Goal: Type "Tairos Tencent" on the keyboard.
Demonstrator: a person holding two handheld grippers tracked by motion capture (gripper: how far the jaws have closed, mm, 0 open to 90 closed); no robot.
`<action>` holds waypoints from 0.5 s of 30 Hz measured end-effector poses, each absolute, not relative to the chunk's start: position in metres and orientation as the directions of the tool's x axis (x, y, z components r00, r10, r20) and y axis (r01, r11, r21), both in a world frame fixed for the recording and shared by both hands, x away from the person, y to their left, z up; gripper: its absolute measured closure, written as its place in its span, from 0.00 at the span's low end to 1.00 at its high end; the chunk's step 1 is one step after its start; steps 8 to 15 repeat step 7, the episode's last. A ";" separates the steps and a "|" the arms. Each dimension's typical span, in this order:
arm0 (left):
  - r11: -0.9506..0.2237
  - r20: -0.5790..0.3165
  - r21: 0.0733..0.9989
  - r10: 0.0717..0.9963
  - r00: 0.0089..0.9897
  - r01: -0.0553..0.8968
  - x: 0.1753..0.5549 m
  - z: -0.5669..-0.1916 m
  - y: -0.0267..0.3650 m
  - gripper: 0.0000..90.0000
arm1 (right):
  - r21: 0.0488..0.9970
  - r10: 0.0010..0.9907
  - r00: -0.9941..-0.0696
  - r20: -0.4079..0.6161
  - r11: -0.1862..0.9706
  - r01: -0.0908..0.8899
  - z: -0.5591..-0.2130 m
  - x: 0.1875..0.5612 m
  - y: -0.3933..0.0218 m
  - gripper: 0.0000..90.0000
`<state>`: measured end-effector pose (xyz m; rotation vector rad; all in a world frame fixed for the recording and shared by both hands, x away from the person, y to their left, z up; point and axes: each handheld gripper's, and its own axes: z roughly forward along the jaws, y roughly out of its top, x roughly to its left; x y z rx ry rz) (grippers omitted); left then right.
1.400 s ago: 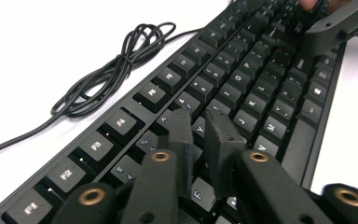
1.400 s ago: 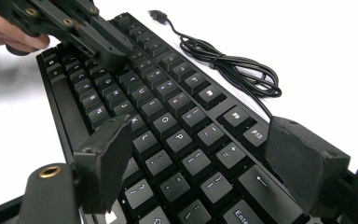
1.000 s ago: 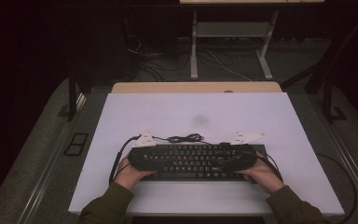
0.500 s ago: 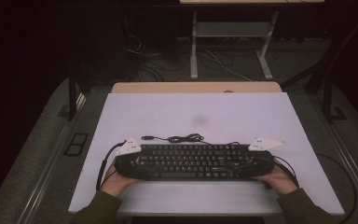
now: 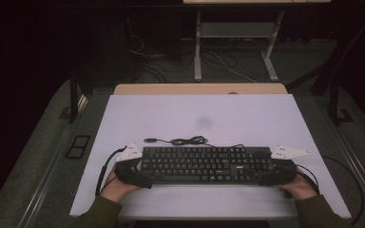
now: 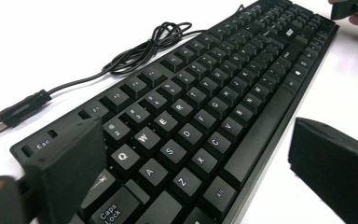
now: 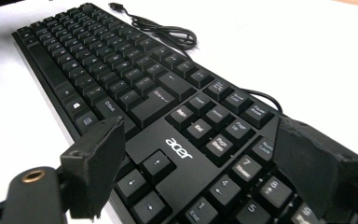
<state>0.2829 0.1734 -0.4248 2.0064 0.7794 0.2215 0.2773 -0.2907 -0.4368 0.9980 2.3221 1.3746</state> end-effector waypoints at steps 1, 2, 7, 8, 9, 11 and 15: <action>-0.359 -0.148 0.826 0.606 0.782 0.434 0.283 -0.425 0.174 0.02 | 0.849 0.678 -0.725 0.119 0.310 0.429 -0.437 0.277 -0.291 0.19; -0.360 -0.147 0.825 0.608 0.780 0.436 0.283 -0.424 0.174 0.01 | 0.850 0.679 -0.724 0.124 0.304 0.431 -0.437 0.277 -0.291 0.19; -0.356 -0.138 0.830 0.616 0.776 0.430 0.282 -0.424 0.174 0.00 | 0.849 0.673 -0.730 0.123 0.310 0.428 -0.437 0.277 -0.290 0.17; -0.356 -0.138 0.830 0.616 0.776 0.430 0.282 -0.424 0.174 0.00 | 0.849 0.673 -0.730 0.123 0.310 0.428 -0.437 0.277 -0.290 0.17; -0.356 -0.138 0.830 0.616 0.776 0.430 0.282 -0.424 0.174 0.00 | 0.849 0.673 -0.730 0.123 0.310 0.428 -0.437 0.277 -0.290 0.17; -0.356 -0.138 0.830 0.616 0.776 0.430 0.282 -0.424 0.174 0.00 | 0.849 0.673 -0.730 0.123 0.310 0.428 -0.437 0.277 -0.290 0.17; -0.356 -0.138 0.830 0.616 0.776 0.430 0.282 -0.424 0.174 0.00 | 0.849 0.673 -0.730 0.123 0.310 0.428 -0.437 0.277 -0.290 0.17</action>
